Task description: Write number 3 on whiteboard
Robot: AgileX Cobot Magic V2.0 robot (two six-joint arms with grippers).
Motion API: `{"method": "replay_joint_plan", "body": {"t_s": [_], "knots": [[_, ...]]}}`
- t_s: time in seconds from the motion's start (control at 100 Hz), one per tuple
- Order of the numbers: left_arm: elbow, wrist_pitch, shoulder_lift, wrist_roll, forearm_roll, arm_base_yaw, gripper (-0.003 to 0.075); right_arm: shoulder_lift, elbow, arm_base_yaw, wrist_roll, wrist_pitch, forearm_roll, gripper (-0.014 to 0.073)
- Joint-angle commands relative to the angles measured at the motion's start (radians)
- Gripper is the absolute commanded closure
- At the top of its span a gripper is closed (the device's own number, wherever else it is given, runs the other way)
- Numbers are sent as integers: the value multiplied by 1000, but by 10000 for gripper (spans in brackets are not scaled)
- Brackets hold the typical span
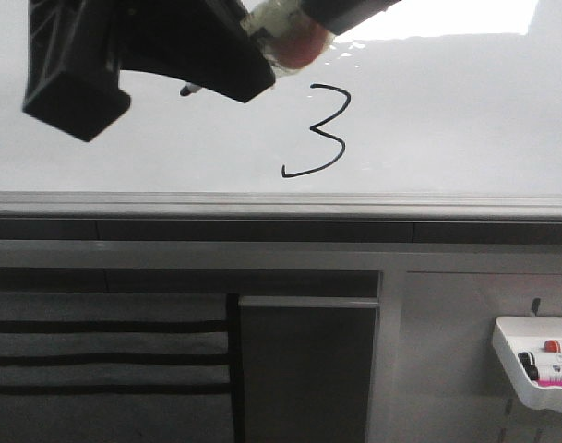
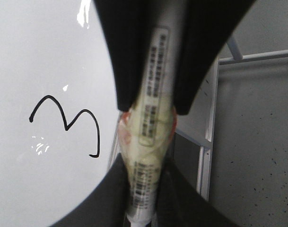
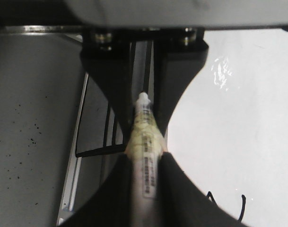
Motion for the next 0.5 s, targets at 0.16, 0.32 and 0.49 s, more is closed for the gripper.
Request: {"method": "replay_joint_plan", "body": {"t_s": [0.16, 0.32, 0.49], "knots": [[-37, -68, -24, -28, -30, 0, 741, -16, -25, 1, 4, -36, 15, 481], [-37, -66, -24, -28, -30, 0, 741, -21, -25, -6, 35, -36, 15, 295], [-37, -64, -24, -46, -34, 43, 741, -75, -25, -88, 88, -36, 15, 245]]}}
